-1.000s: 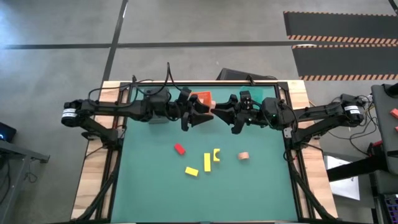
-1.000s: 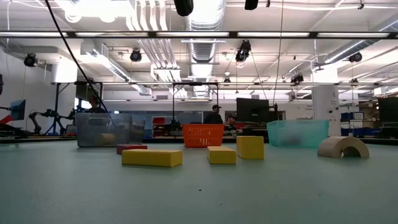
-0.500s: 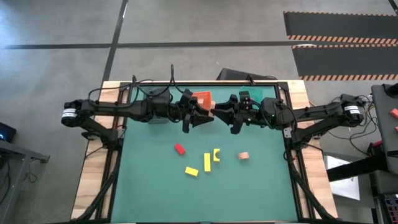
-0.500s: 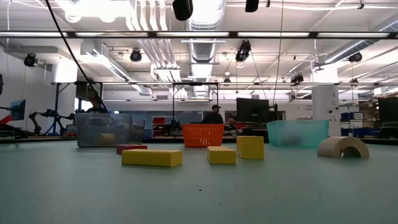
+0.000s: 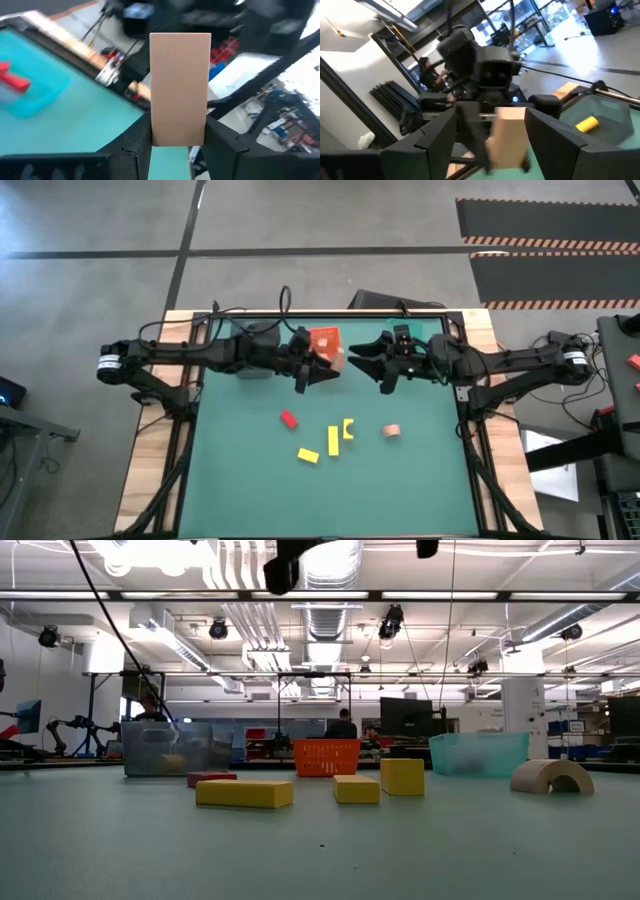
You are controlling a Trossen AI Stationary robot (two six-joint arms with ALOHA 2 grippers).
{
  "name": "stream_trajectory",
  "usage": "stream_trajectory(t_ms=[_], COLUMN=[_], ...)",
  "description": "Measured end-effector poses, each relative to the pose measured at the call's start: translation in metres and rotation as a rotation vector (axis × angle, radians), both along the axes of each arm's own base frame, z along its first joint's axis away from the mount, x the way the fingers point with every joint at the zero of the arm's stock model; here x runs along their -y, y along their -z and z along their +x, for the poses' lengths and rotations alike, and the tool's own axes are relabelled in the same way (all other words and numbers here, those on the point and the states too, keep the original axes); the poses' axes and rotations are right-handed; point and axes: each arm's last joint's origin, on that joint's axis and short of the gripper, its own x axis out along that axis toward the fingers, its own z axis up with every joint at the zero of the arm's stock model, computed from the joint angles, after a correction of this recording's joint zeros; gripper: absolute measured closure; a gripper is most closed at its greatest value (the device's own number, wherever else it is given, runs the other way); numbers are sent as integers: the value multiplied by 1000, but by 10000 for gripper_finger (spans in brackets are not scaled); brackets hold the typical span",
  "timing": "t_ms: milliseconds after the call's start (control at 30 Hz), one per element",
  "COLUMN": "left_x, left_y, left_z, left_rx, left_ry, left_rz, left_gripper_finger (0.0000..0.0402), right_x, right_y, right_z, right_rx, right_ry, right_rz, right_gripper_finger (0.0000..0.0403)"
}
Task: Sort & place blocks by color
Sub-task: Put the brown block into the orange bin
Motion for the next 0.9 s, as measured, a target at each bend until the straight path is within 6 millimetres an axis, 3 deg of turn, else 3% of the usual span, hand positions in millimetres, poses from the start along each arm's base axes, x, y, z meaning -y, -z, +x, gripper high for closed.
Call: stream_trajectory(t_ms=[533, 900], left_x=[-32, -58], left_y=[22, 12], left_z=[-19, -37], left_rx=[-425, -583], left_ry=[-174, -210], left_rz=[-68, 64], left_gripper_finger=[279, 279], right_x=[2, 2], right_y=[-46, -70], right_z=[-33, -46], right_rx=[-318, -333], right_ry=[56, 48], right_rz=[-9, -32], right_gripper_finger=[179, 179])
